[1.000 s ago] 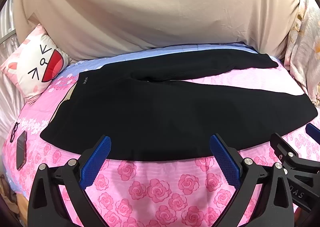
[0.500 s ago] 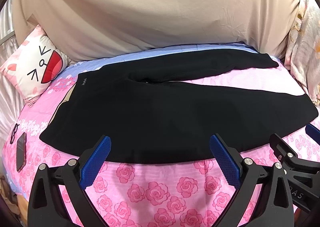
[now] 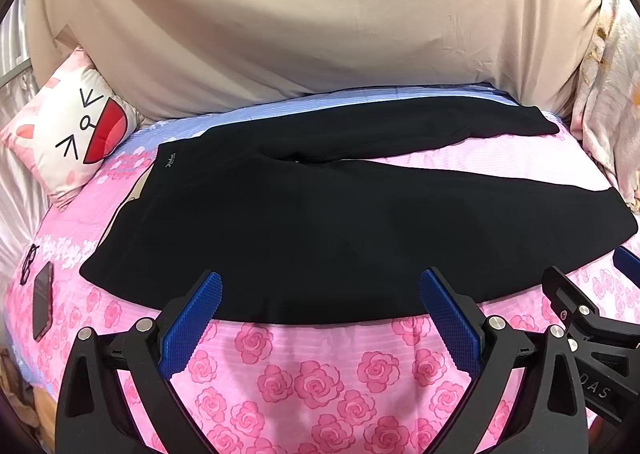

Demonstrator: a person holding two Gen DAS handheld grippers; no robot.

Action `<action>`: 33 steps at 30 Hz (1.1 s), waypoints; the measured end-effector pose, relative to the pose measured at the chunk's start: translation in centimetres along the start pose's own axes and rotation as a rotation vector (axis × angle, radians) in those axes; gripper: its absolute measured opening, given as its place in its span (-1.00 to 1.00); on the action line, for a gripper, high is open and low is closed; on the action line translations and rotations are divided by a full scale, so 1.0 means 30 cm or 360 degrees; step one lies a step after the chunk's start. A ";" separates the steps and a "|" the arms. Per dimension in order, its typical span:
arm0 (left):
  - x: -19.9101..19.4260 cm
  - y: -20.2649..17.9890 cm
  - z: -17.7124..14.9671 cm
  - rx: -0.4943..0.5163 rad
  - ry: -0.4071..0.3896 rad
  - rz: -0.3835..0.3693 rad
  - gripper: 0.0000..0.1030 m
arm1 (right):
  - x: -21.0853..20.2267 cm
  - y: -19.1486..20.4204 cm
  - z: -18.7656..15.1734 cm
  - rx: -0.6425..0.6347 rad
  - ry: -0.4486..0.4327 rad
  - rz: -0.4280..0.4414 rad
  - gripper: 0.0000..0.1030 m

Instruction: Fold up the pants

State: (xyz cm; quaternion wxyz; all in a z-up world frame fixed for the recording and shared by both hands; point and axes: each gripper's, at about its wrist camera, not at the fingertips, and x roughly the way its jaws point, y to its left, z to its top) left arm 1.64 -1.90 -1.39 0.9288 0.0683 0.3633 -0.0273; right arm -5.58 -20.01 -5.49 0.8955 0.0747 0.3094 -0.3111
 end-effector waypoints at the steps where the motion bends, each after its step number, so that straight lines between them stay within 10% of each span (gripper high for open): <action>1: 0.000 0.001 0.000 -0.0003 0.0000 0.0003 0.89 | 0.000 0.000 0.000 -0.0001 0.0000 0.0001 0.91; 33: -0.003 -0.022 0.002 -0.0004 0.0004 0.0021 0.89 | 0.001 0.007 0.003 0.0003 0.0008 0.0001 0.91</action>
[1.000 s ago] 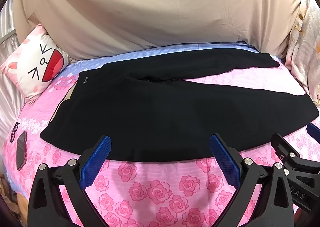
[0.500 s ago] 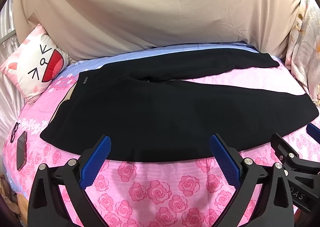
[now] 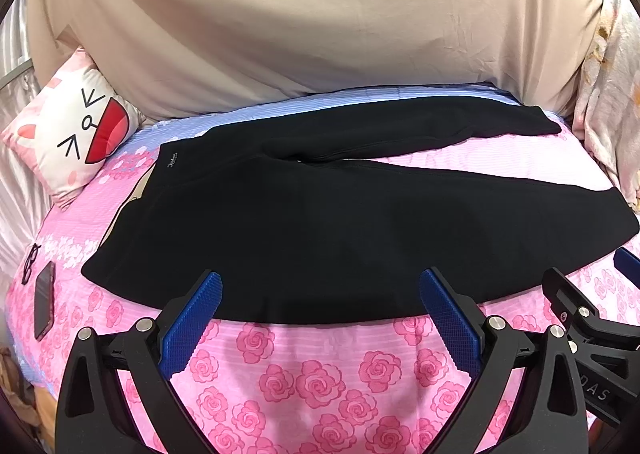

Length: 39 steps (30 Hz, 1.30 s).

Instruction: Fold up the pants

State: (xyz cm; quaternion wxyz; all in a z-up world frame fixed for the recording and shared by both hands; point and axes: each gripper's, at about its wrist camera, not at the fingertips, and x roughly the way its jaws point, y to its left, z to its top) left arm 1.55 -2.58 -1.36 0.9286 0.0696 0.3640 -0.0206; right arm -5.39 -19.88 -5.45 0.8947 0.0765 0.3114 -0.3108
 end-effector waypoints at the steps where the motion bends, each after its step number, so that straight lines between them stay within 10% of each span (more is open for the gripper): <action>1: 0.002 0.001 0.002 0.0000 0.0001 0.0000 0.89 | 0.000 0.000 0.000 0.0000 0.0000 -0.0001 0.91; 28: 0.024 0.020 0.024 0.0014 0.0002 -0.0044 0.89 | 0.018 -0.011 0.018 0.0006 -0.0023 0.0073 0.91; 34: 0.100 0.151 0.123 -0.0107 -0.0018 -0.0197 0.89 | 0.109 -0.241 0.170 0.0264 -0.0100 0.0586 0.91; 39: 0.209 0.315 0.246 -0.0242 -0.0099 -0.0095 0.89 | 0.282 -0.518 0.381 0.0343 -0.0243 0.0334 0.91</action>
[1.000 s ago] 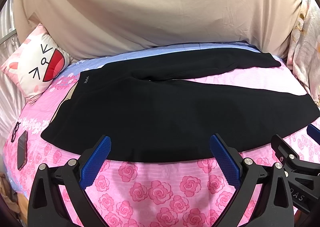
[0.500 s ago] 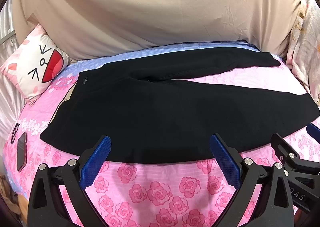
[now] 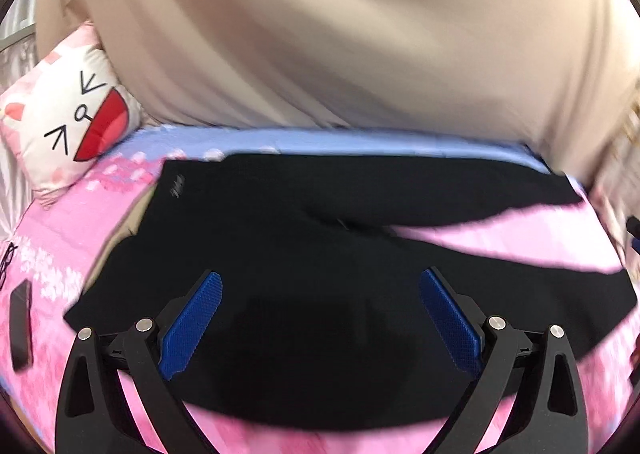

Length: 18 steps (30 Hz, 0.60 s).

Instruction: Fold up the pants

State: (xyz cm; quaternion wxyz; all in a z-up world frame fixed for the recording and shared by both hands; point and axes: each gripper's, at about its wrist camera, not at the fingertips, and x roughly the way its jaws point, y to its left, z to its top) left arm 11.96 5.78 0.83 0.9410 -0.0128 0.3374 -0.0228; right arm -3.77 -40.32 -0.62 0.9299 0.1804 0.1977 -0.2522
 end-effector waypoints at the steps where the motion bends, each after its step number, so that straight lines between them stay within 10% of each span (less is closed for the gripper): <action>1: 0.033 0.033 0.034 -0.0027 -0.0005 0.0011 0.89 | 0.068 -0.057 0.059 -0.0005 0.0052 -0.0041 0.91; 9: 0.316 0.309 0.284 -0.0199 -0.0007 0.0125 0.89 | 0.538 -0.391 0.358 0.0066 0.0331 -0.0276 0.91; 18: 0.629 0.654 0.403 -0.0328 0.0191 0.0317 0.89 | 0.798 -0.531 0.448 0.0000 0.0441 -0.0364 0.91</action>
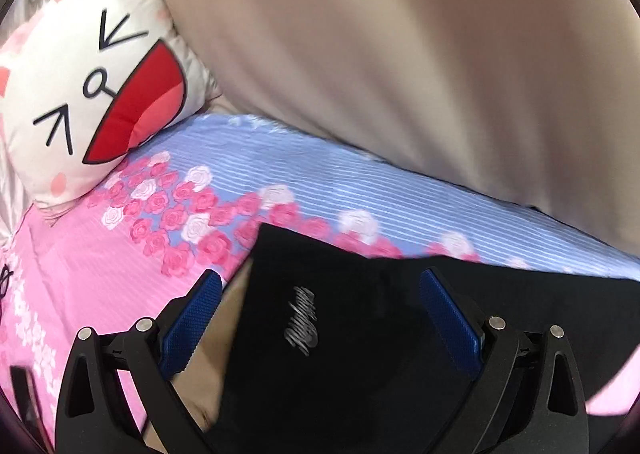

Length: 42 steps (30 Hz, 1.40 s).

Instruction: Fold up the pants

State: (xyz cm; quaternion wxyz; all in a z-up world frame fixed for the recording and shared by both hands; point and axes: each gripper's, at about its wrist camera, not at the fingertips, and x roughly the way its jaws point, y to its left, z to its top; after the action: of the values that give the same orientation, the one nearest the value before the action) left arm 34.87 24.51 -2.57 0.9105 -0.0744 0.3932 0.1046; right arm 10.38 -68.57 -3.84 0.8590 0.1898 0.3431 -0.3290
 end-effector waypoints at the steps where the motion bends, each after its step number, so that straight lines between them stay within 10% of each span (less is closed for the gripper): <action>1: 0.042 0.022 0.014 0.0000 0.0028 0.0019 0.89 | 0.018 0.006 0.002 -0.0018 0.0014 -0.0004 0.91; 11: 0.270 0.071 0.027 0.0017 0.0266 0.0080 0.89 | 0.101 0.095 -0.007 -0.0183 0.0048 -0.0024 0.91; 15: 0.315 0.070 0.035 -0.0013 0.0335 0.0031 0.88 | 0.090 0.136 -0.021 -0.0242 0.0038 -0.0035 0.56; 18: 0.309 0.052 0.045 0.0021 0.0360 0.0008 0.56 | 0.052 0.144 -0.040 -0.0223 0.0026 -0.0025 0.02; 21: 0.281 0.043 0.057 0.0017 0.0403 -0.0110 -0.36 | 0.012 0.123 -0.044 -0.0139 0.0023 0.0040 -0.67; 42: -0.474 0.114 0.044 0.0186 -0.0124 -0.0475 -0.59 | -0.816 0.091 -0.107 -0.0189 -0.0504 0.0306 -0.76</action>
State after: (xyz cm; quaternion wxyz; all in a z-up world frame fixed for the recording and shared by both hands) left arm 25.43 26.23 8.54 0.9332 -0.0748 0.3477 -0.0520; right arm -2.63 -54.21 11.72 0.9395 0.1167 0.2026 -0.2504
